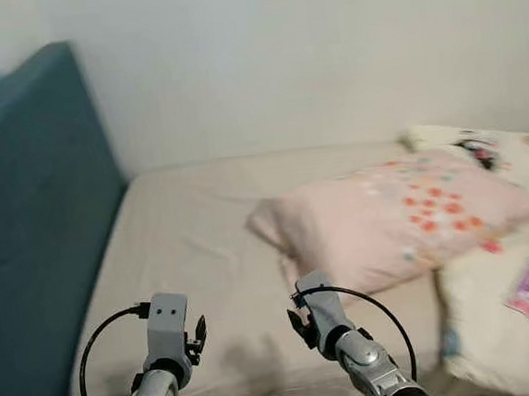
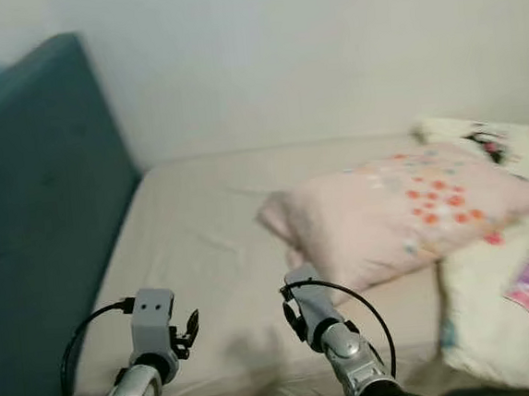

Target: Clean up the room

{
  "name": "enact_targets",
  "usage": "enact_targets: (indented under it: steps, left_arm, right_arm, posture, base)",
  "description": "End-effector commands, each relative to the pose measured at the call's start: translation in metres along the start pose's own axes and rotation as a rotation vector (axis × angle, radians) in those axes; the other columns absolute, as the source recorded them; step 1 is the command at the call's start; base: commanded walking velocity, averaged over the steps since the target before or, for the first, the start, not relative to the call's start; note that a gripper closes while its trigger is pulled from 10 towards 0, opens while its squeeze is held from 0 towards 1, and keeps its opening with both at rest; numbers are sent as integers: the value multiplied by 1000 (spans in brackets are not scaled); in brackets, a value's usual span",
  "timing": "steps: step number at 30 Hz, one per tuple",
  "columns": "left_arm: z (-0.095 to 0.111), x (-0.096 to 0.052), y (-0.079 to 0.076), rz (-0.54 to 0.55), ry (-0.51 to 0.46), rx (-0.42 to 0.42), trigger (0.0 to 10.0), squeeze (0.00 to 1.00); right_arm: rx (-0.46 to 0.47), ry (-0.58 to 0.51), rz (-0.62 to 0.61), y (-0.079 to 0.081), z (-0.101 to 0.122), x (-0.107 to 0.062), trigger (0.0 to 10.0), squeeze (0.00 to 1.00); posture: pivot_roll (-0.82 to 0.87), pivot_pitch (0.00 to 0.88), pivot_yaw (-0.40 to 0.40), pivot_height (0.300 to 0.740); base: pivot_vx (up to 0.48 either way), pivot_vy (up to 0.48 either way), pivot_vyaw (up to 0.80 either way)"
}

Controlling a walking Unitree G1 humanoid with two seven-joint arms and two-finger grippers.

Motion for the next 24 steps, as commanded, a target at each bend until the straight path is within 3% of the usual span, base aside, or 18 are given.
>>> enact_targets:
  steps: [1,13,24]
  left_arm:
    - [-5,-2,0,4,14,-4,10000,0]
    - [-3,-1,1,6,4,-7,10000,0]
    - [-1,-1,4,30,-10,-12,10000,0]
  right_arm:
    - [14,23,-1,1,-7,-2,10000,0]
    - [14,21,0,0,-6,-1,10000,0]
    - [-1,21,5,2,-5,-1,10000,0]
  posture:
    - [31,66,-13,740]
    - [29,54,-16,740]
    - [31,55,-18,740]
  base:
    - [0,0,-800]
    - [0,0,-789]
    - [0,0,0]
Point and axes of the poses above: a point about 5 cm out from each wrist's last joint towards the gripper, its own x axis pointing out of the wrist towards the gripper, its own z axis along the axis of the wrist's last joint, y = z × x, the point moved 5 cm from there along x, pointing out of the wrist towards the gripper, and after that the axes turned 5 degrees about x, right-handed, at the moved point
